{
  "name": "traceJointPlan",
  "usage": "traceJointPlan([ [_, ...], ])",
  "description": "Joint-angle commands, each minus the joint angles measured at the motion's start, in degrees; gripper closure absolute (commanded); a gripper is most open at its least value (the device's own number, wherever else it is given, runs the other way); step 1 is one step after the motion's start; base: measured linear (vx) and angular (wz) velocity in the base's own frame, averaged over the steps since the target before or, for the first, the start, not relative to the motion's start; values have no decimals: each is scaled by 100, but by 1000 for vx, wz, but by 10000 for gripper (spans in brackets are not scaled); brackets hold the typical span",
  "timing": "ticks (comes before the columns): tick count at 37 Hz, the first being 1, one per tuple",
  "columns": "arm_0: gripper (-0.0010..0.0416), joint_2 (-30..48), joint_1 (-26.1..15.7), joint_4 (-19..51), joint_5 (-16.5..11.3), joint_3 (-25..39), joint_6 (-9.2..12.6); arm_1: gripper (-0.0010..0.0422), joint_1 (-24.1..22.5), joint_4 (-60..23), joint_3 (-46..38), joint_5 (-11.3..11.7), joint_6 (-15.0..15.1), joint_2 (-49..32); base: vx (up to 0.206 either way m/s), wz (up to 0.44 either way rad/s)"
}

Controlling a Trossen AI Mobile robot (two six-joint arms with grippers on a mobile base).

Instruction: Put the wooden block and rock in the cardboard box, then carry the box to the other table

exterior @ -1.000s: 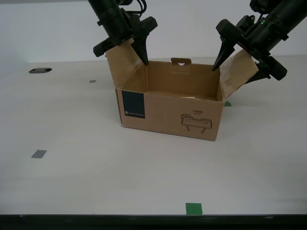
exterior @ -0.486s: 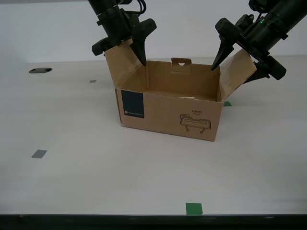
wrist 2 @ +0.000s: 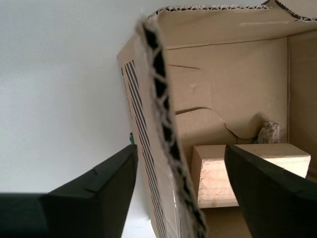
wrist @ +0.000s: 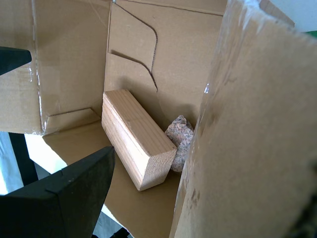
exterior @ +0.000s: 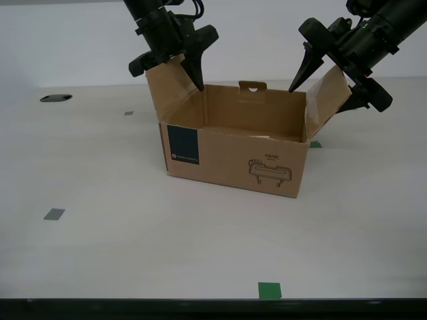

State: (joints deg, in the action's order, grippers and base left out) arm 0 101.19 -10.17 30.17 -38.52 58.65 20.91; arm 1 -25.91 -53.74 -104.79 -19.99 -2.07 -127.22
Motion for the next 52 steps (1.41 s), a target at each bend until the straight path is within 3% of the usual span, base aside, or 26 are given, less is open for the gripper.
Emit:
traceJointPlan([
  [1,57,0,-11,20,-39,0,22,208,-9,33,-2,4,-11,-9,0,0],
  [8,110,0,-13,24,-39,0,138,265,-9,57,-2,4,-13,-9,0,0],
  [19,263,0,-28,22,-39,0,149,337,-7,157,-2,7,-15,-9,0,0],
  [27,339,0,-37,20,-39,0,160,382,-7,369,-2,7,-13,-9,0,0],
  [32,370,0,-39,15,-37,0,170,417,-7,466,-2,7,-15,-9,0,0],
  [40,411,0,-42,22,-39,0,214,412,-7,463,-2,7,-11,-9,0,0],
  [52,407,-2,-50,26,-42,0,321,413,-9,417,-2,-4,13,-2,0,0],
])
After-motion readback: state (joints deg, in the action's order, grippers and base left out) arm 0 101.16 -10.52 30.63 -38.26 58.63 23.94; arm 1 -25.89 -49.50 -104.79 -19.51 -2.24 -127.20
